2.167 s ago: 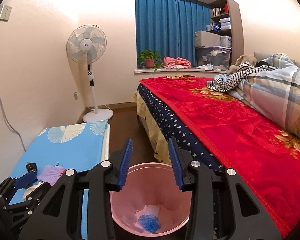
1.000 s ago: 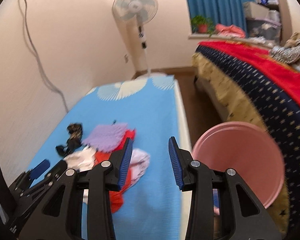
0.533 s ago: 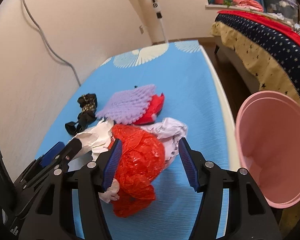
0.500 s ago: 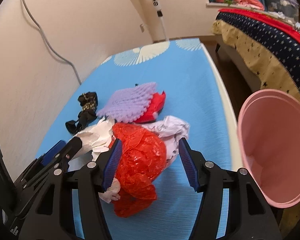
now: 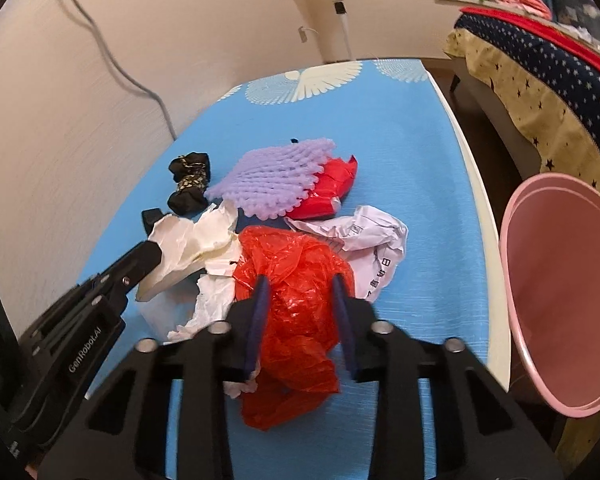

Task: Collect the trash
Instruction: 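Reach the right tool to the red plastic bag while the left tool grasps white tissue, then carry the red bag and tissue over the wastebasket with both tools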

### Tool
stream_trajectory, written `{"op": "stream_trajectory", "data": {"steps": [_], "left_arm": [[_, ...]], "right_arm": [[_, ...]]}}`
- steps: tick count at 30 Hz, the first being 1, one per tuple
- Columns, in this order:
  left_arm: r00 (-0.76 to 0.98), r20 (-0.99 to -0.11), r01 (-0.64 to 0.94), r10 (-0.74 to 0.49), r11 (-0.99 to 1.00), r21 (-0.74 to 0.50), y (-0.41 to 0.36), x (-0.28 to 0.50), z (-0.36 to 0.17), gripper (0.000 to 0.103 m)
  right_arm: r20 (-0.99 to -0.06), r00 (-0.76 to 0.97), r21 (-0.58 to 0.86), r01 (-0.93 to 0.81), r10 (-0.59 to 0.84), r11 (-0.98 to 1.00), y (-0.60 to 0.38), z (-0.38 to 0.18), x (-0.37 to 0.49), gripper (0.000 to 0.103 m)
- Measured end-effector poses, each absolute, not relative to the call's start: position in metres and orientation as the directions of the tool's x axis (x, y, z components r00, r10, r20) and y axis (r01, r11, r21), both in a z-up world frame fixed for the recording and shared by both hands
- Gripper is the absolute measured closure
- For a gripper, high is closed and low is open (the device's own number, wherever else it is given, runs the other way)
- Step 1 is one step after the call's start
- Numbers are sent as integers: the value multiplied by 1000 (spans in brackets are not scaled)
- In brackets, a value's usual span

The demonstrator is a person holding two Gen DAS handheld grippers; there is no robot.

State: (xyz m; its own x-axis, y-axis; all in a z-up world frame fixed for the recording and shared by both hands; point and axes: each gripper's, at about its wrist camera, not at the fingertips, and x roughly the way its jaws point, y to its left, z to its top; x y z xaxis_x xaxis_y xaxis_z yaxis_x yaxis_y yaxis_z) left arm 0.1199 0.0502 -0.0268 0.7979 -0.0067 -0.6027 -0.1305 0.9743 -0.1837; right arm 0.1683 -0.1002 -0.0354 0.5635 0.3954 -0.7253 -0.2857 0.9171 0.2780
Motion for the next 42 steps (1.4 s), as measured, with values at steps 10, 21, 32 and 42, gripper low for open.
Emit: {"op": "stream_trajectory", "data": {"steps": [10, 21, 32, 42], "left_arm": [[832, -555, -118, 1, 977, -176, 53, 101, -6, 102], [865, -500, -69, -30, 981, -179, 42, 80, 14, 102], [877, -476, -14, -63, 987, -157, 19, 83, 22, 102], [891, -444, 30, -91, 990, -141, 5, 84, 34, 102]], "right_arm": [[-659, 649, 248, -290, 380, 924, -116, -2, 146, 90], [-584, 734, 236, -254, 346, 938, -143, 30, 118, 90], [-547, 789, 236, -174, 279, 956, -178, 42, 112, 90], [-526, 817, 243, -120, 235, 963, -199, 48, 111, 90]]}}
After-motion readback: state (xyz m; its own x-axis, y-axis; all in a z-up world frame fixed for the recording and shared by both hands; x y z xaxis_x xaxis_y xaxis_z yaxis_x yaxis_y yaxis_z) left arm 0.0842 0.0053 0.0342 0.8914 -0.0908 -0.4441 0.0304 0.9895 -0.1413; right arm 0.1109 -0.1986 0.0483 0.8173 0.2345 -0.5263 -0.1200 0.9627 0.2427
